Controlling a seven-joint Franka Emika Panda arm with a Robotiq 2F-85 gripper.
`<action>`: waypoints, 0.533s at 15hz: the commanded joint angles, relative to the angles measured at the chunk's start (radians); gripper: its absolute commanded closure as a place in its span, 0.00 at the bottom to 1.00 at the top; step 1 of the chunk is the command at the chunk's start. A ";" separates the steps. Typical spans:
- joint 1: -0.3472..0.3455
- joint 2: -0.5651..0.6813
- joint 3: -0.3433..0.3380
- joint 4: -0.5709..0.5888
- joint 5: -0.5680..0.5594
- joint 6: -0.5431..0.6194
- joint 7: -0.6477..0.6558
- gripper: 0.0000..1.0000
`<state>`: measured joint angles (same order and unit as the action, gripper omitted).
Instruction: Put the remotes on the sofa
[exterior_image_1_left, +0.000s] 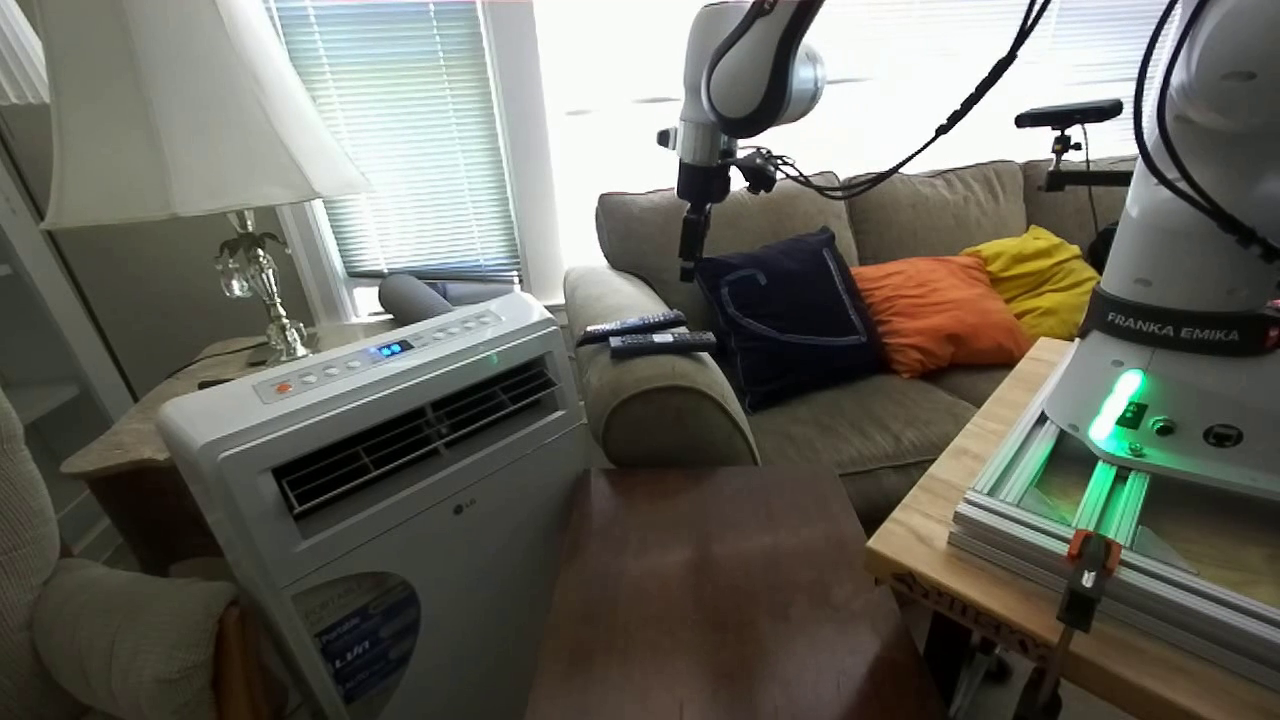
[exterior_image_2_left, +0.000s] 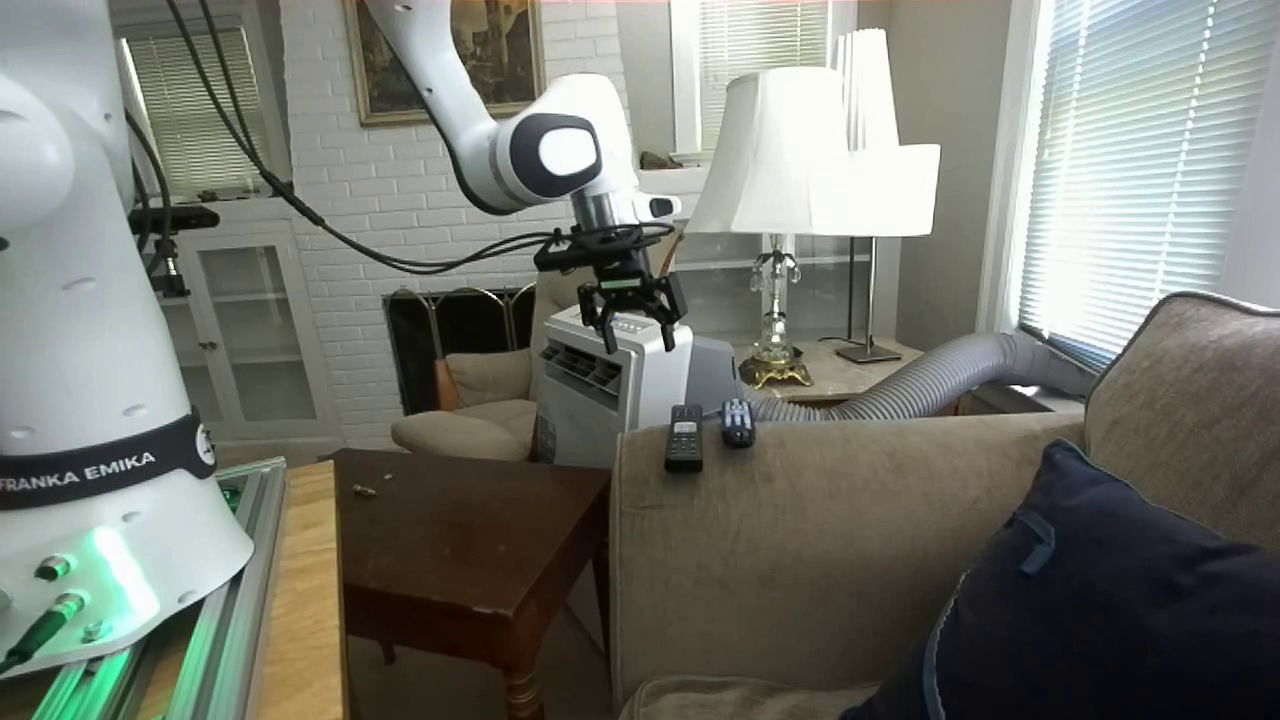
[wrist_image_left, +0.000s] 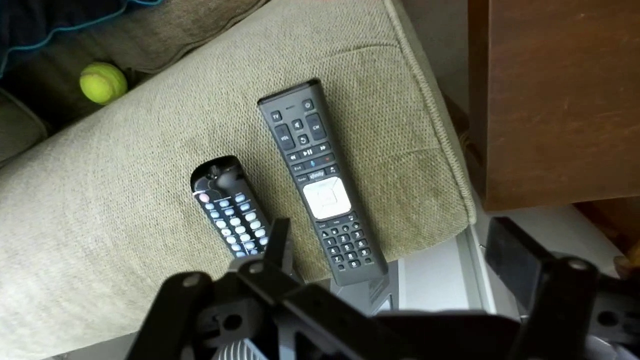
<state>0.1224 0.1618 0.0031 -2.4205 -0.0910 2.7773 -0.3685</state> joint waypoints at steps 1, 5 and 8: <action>-0.024 0.128 0.022 0.159 -0.070 -0.095 0.016 0.00; -0.025 0.231 0.017 0.228 -0.133 -0.037 0.009 0.00; -0.039 0.292 0.025 0.246 -0.129 0.040 0.010 0.00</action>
<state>0.1129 0.3785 0.0088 -2.2204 -0.1876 2.7628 -0.3695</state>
